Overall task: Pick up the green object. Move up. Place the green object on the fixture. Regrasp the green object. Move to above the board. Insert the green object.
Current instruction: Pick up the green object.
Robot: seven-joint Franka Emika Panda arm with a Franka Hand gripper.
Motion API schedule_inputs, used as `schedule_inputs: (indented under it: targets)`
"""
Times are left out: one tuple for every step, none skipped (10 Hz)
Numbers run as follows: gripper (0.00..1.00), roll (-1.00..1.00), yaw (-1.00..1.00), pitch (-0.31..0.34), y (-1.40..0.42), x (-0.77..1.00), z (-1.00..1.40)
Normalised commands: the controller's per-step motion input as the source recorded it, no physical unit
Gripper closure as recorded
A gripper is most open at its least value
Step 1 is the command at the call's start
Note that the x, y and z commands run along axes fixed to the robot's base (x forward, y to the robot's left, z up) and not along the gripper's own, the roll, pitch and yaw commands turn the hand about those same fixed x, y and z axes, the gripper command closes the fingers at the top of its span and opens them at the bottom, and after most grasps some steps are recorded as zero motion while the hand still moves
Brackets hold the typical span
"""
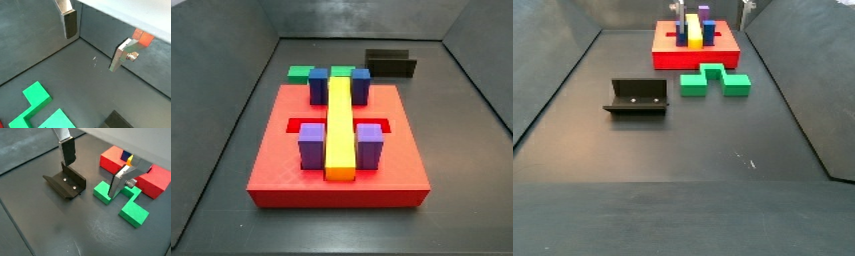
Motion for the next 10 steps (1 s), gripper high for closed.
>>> schedule_inputs:
  targets:
    - [0.00, 0.00, 0.03, -0.090, -0.40, 0.00, -0.20]
    - [0.00, 0.00, 0.07, -0.181, -0.82, 0.00, -0.24]
    - [0.00, 0.00, 0.11, -0.261, -0.93, 0.00, -0.31]
    - [0.00, 0.00, 0.16, -0.296, -0.88, -0.06, -0.32]
    - [0.00, 0.00, 0.19, -0.289, -0.95, -0.11, -0.32]
    - [0.00, 0.05, 0.21, -0.233, -0.97, -0.11, -0.32]
    - [0.00, 0.09, 0.16, -0.190, -0.92, -0.13, -0.36]
    - [0.00, 0.07, 0.09, -0.169, -0.85, -0.07, -0.35]
    - [0.00, 0.07, 0.00, -0.170, -0.81, -0.03, -0.41]
    - [0.00, 0.11, -0.06, -0.133, -0.68, 0.00, -0.45]
